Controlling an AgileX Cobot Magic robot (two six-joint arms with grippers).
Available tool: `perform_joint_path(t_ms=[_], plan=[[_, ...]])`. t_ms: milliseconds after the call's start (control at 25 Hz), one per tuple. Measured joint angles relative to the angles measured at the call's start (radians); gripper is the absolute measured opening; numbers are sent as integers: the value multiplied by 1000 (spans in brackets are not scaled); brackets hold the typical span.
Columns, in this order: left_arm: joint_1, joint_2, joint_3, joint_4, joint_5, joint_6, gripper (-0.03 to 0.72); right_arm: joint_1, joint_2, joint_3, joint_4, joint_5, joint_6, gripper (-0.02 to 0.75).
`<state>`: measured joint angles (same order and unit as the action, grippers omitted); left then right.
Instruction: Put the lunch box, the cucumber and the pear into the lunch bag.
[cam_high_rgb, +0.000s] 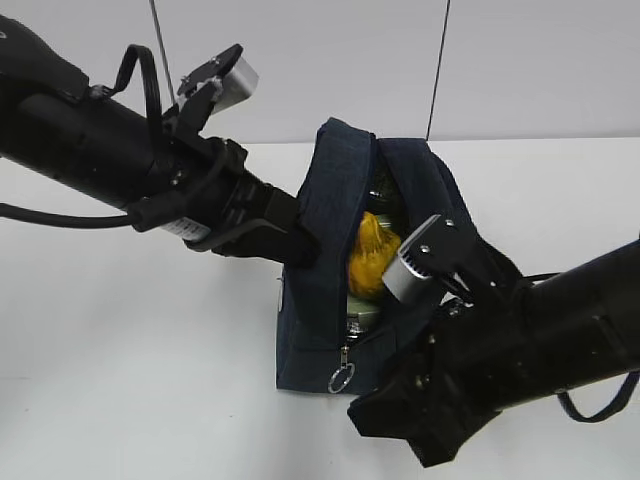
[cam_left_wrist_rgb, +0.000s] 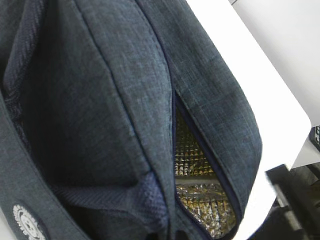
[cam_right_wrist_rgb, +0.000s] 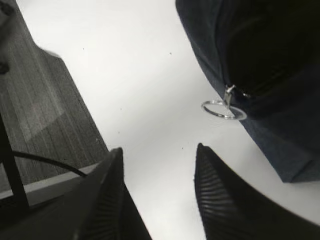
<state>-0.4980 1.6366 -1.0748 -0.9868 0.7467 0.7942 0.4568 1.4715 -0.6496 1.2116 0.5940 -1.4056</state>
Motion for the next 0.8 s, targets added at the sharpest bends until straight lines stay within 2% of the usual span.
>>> perform_joint_path(t_ms=[200, 360, 560, 800], plan=[[0, 0, 0, 0, -9, 0, -13, 0, 118, 0, 252, -2, -230, 375], [0, 0, 0, -1, -10, 0, -13, 0, 173, 0, 375, -2, -359, 376], [0, 0, 0, -1, -11, 0, -13, 0, 191, 0, 457, -17, -446, 376], [0, 0, 0, -1, -13, 0, -13, 0, 192, 0, 468, -93, -485, 387]])
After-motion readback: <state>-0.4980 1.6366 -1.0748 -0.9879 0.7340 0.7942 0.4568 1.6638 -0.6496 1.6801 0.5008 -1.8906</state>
